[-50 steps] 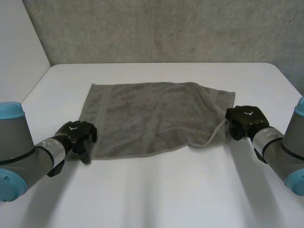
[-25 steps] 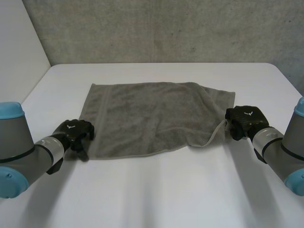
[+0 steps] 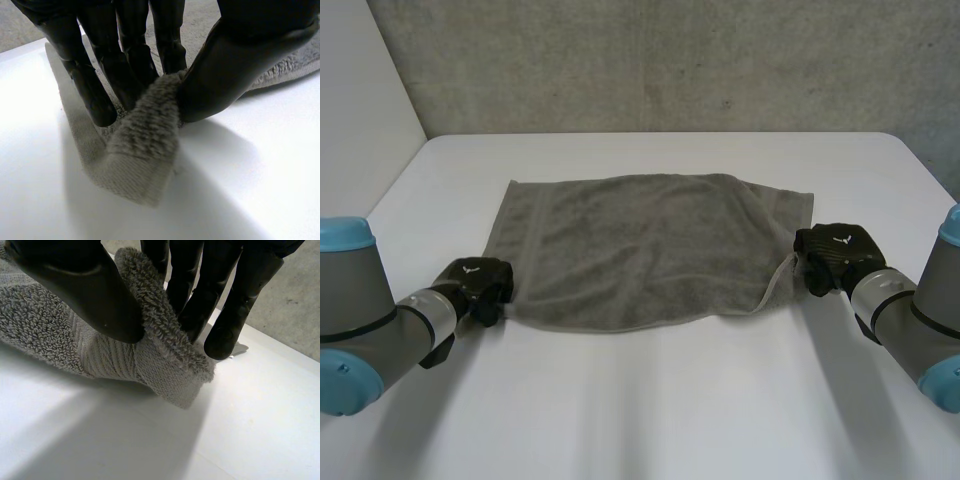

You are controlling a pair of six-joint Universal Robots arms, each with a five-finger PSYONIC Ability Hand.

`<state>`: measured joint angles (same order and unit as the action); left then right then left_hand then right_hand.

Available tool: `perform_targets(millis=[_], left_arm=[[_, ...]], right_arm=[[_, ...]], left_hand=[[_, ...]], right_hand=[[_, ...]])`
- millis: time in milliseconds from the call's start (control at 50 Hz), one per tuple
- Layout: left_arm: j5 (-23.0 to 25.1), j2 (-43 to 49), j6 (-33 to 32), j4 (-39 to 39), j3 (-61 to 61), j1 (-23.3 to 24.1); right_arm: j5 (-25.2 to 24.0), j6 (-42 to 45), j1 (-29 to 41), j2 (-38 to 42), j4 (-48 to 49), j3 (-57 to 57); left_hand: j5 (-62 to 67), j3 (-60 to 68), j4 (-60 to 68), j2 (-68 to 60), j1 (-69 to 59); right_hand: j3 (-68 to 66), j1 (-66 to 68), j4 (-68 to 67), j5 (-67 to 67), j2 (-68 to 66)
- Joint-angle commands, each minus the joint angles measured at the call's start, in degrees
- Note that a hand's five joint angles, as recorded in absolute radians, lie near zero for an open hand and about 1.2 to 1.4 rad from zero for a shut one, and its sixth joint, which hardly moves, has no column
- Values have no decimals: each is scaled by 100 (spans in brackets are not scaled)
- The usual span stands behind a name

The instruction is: Fold the towel.

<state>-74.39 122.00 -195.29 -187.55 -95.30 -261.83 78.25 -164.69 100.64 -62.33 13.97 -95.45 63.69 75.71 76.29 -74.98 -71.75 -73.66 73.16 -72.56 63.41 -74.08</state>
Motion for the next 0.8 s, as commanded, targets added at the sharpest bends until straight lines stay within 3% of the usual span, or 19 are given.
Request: perform_targets(millis=[20,280,380,480,520,560,700,800], left_arm=[[38,-9,0,8,-15,0],[82,-447,0,16,-15,0],[91,-1246,52,16,81,17],[74,-2251,175,43,372,9],[65,-2697,499,52,695,0],[65,-2812,709,69,880,0],[91,-2822,1248,350,1391,-79],[240,-1665,1239,763,1882,-141]], right_arm=[[-3,-2,0,1,0,0],[6,-11,-35,-236,-132,53],[-344,7,-79,-1148,-1306,727],[-706,121,-220,-1537,-2303,1450],[-1004,252,-491,-1790,-3213,2317],[-1092,314,-571,-1861,-3513,2660],[-1101,789,-677,-1686,-4386,3832],[-996,1404,-545,-851,-4728,4500]], left_hand=[[631,429,371,-502,-825],[631,429,371,-502,-825],[631,429,371,-502,-825],[631,429,371,-502,-825],[631,429,371,-502,-825],[631,429,371,-502,-825],[631,429,371,-502,-825],[631,429,371,-502,-825]], right_hand=[[134,-84,24,-109,176],[117,-67,7,-92,159],[-201,251,-312,226,-159],[-287,337,-397,312,-245],[-270,320,-380,295,-228],[-270,320,-380,295,-228],[-186,236,-296,211,-144],[-169,219,-279,194,-127]])
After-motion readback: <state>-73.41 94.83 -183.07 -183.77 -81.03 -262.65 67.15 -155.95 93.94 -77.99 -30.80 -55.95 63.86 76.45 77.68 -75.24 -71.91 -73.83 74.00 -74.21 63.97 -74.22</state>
